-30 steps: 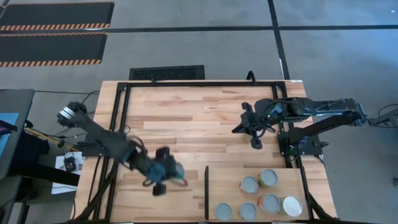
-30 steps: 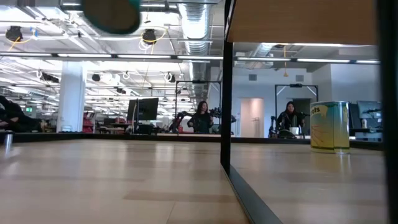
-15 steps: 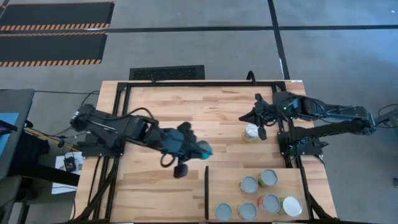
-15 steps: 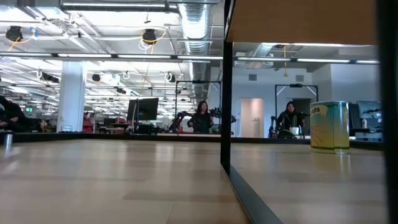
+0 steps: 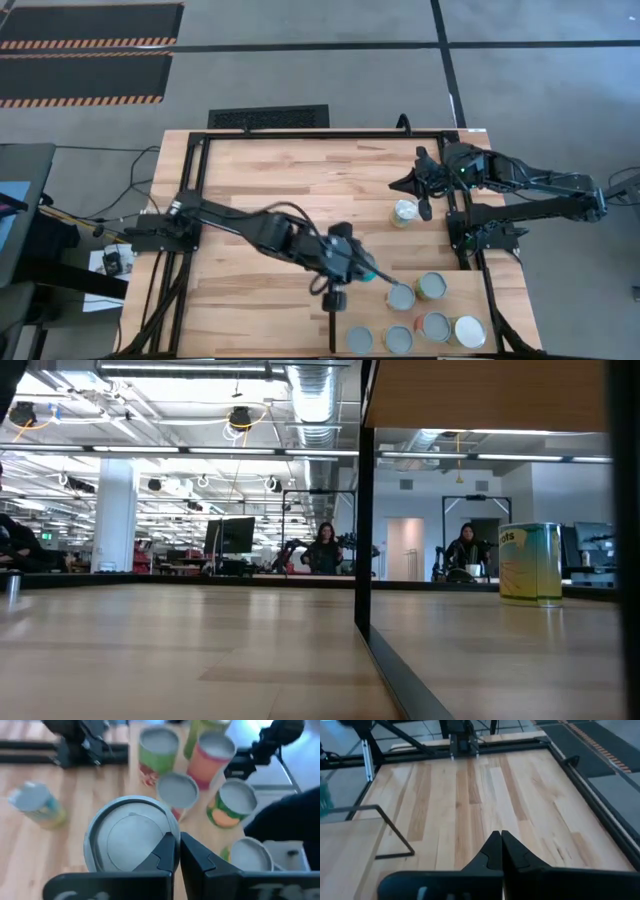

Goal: Pick and place cans onto a shelf
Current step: Put the canned tuna on the shelf, then put the large canned carrot on the shelf

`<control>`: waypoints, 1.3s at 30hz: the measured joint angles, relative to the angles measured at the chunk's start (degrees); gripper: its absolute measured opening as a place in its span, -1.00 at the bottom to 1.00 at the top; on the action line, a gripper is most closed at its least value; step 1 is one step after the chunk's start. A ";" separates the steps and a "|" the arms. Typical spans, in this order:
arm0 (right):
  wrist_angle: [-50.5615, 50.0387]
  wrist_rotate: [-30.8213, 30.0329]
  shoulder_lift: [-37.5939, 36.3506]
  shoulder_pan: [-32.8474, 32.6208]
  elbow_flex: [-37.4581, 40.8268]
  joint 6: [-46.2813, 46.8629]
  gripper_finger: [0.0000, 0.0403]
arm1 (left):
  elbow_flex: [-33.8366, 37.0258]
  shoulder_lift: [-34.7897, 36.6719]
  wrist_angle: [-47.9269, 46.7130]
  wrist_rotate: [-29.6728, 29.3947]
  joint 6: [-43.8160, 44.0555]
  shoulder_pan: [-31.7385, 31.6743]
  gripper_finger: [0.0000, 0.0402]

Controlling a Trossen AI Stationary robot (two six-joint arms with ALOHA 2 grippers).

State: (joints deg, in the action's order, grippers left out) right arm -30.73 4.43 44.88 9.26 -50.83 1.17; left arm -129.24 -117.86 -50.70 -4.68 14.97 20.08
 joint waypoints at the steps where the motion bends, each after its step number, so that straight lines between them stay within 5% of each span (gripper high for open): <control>1: -0.42 0.02 -0.02 0.00 0.00 0.00 -0.98 | -0.28 -0.91 -0.51 0.15 0.35 0.26 -1.00; 25: -2.26 0.09 -0.83 -0.22 0.00 -1.20 -0.96 | -0.25 -9.89 -2.44 1.01 2.06 4.17 -1.00; 39: -2.24 0.17 -0.83 -0.24 0.00 -1.20 -0.96 | -0.27 -9.86 -2.62 4.44 3.35 4.30 -0.70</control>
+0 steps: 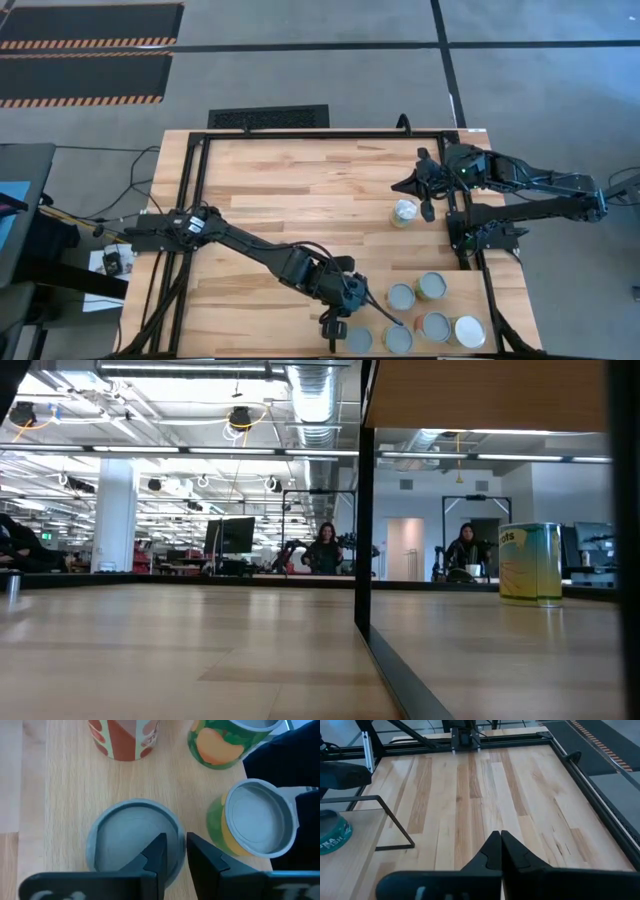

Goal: Pick and place cans onto a shelf
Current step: Put the large canned carrot on the shelf

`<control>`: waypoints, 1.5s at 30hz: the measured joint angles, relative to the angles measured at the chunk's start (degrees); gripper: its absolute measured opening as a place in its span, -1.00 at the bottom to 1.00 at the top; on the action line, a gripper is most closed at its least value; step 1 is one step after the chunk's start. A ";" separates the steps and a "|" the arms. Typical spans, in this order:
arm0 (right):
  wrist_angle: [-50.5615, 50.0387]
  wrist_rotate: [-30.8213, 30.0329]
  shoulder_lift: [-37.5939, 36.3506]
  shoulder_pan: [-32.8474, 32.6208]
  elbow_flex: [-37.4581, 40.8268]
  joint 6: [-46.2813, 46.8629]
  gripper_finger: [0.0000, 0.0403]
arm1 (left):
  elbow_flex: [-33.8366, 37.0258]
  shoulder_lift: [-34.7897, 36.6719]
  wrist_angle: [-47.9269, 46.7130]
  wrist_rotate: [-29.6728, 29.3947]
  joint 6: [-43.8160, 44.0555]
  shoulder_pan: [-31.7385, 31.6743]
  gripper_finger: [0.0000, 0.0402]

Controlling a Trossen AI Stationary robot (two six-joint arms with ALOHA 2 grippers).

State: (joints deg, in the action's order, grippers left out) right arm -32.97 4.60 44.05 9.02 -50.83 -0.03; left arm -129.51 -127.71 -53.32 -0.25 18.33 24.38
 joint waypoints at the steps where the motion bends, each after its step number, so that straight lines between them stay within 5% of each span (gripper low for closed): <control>1: 0.00 0.00 0.00 0.00 0.00 0.00 -0.96 | -0.30 0.02 -0.22 0.01 -0.01 -0.02 -0.69; 7: -0.21 -0.12 -1.93 0.01 0.00 -0.47 -0.97 | -5.05 2.22 -0.55 -1.49 -3.08 -1.73 -0.72; 12: -3.13 -1.52 -5.30 0.00 -0.07 0.27 -0.98 | -5.30 4.33 1.37 -0.71 -5.98 -3.17 -0.95; 27: -2.16 -5.52 -5.84 0.00 4.30 4.13 -0.99 | 1.14 5.72 9.27 13.13 -12.11 -8.36 -1.00; 45: -10.54 -6.25 -8.54 -0.02 3.62 3.58 -0.99 | 22.00 14.44 36.38 1.87 -8.78 -9.02 -1.00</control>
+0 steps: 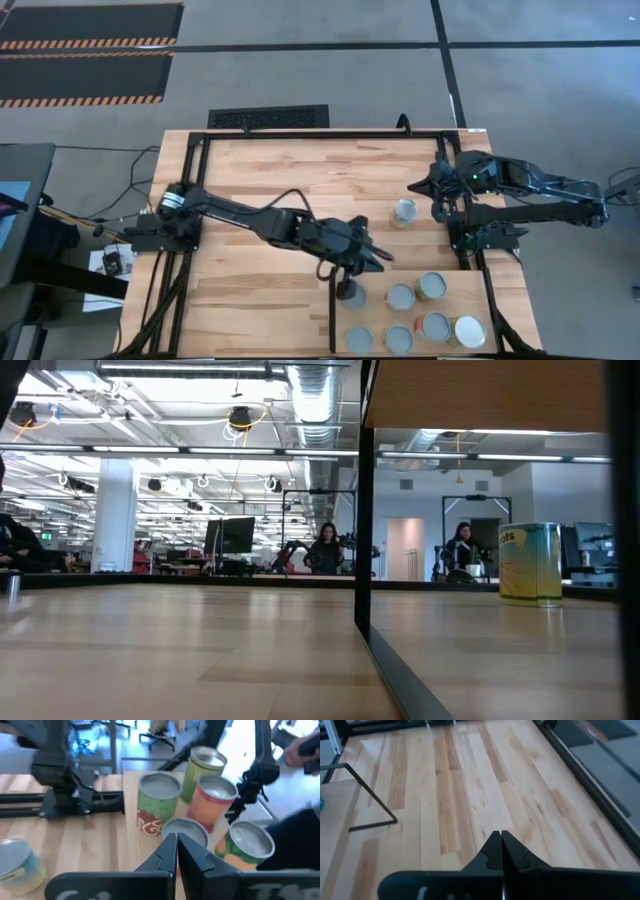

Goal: Pick and place cans onto a shelf
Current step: Put the large canned carrot on the shelf

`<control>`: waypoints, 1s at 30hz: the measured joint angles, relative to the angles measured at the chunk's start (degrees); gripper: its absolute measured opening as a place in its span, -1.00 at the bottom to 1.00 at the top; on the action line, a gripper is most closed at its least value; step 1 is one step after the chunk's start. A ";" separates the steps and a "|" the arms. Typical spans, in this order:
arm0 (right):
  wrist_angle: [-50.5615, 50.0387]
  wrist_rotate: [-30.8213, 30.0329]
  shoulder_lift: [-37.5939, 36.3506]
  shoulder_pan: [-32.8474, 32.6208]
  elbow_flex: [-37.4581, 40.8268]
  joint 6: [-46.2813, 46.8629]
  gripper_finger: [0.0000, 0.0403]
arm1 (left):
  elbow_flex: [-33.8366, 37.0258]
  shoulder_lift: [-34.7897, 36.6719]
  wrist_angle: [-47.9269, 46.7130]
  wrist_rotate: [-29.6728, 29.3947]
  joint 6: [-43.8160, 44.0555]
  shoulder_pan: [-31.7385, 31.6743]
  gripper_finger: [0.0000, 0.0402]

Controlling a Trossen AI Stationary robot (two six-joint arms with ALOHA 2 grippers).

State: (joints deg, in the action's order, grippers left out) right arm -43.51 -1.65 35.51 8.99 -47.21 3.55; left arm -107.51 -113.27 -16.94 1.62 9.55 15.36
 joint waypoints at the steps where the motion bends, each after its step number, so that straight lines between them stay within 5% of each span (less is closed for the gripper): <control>1: -1.06 0.02 0.06 0.00 -0.50 0.56 -0.99 | 2.04 1.32 1.47 -0.29 0.33 0.02 -1.00; 9: -6.86 -3.33 3.41 -2.06 -2.39 6.68 -0.99 | 27.32 15.92 21.51 -1.85 5.92 0.15 -1.00; 17: -12.09 -6.73 12.16 -8.45 -2.44 14.14 -0.91 | 51.48 33.99 36.81 -12.15 10.30 0.00 -1.00; 22: -14.12 -6.91 18.27 -11.88 -2.46 16.57 -0.63 | 60.67 43.23 37.37 -20.17 11.30 0.28 -1.00; 30: -16.17 -8.28 27.15 -15.26 -2.44 14.38 -0.11 | 67.35 52.05 37.50 -22.94 12.45 0.28 -1.00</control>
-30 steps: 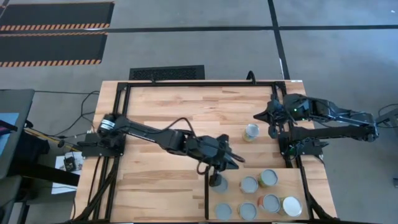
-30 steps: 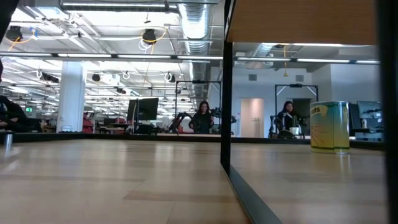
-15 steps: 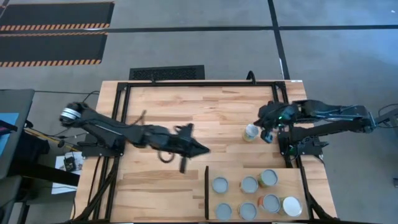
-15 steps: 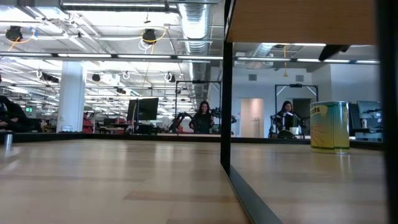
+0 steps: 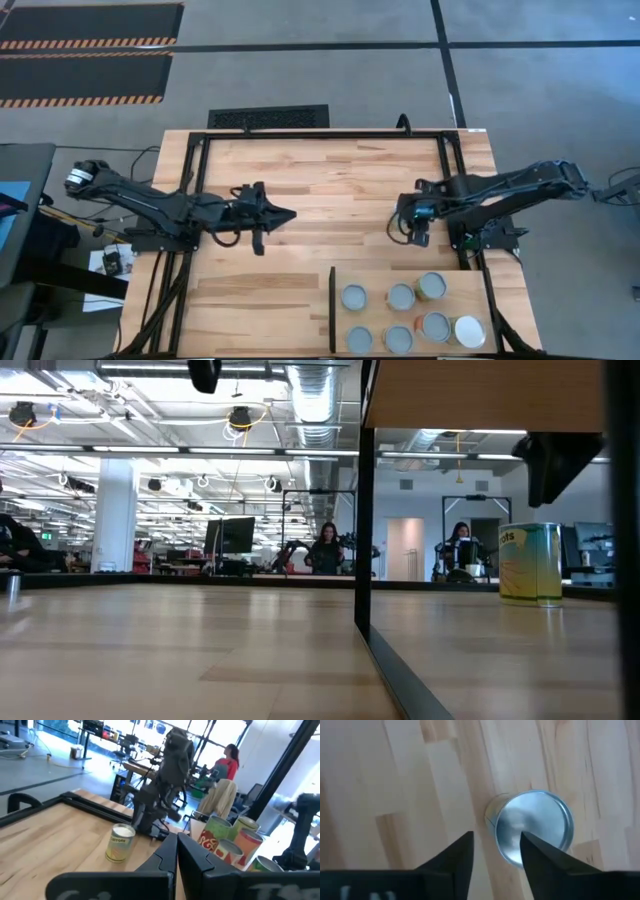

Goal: Pick and place cans onto a shelf
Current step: Put the large canned carrot on the shelf

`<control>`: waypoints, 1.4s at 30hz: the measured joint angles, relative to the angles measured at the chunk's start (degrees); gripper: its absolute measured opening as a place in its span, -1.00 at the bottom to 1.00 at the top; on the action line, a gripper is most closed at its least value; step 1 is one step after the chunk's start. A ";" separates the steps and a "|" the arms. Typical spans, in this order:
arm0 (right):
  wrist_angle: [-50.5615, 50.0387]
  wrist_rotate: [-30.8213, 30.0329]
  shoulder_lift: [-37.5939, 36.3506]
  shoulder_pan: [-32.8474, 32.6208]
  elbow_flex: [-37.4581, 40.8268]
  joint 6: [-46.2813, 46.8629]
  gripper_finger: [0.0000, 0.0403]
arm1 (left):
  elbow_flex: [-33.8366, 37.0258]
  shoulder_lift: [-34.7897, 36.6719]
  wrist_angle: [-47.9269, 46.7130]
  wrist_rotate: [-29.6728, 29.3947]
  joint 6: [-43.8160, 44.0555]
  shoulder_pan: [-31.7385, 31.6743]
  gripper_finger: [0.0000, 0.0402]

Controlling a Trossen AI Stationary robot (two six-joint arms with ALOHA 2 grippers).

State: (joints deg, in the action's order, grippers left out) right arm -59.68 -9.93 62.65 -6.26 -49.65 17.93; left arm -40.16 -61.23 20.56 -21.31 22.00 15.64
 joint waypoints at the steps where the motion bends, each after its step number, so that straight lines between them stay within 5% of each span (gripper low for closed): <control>1: 0.08 -0.50 1.06 -0.15 0.00 -0.27 -0.07 | 0.35 0.31 0.02 -0.10 0.00 0.00 -1.00; 7: 0.13 -2.45 7.07 0.49 0.00 -1.09 -0.11 | 1.16 0.10 -0.48 -0.34 0.18 0.02 -1.00; 16: 0.32 -2.72 13.19 1.76 -0.44 -3.43 -0.63 | 1.16 0.04 -0.65 -0.38 -0.19 0.04 -1.00; 21: 0.31 0.67 11.71 1.94 -0.28 -3.21 -0.94 | 1.16 0.02 -0.66 -0.69 -0.26 0.04 -1.00; 26: -3.15 7.82 7.21 1.90 -1.23 0.28 -0.97 | 1.14 0.02 -1.18 -1.04 -0.28 0.04 -1.00; 38: -29.63 8.62 5.67 -9.66 -27.13 7.80 -0.99 | 1.09 -0.02 -3.67 -2.02 -0.33 0.04 -1.00; 42: -30.27 8.74 6.82 -16.46 -36.47 12.30 -0.99 | 1.07 0.00 -4.11 -2.06 -0.33 0.04 -1.00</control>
State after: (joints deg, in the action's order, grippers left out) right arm -89.95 -1.19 69.47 -22.73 -86.12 30.23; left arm -39.09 -61.23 16.44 -23.37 21.67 15.68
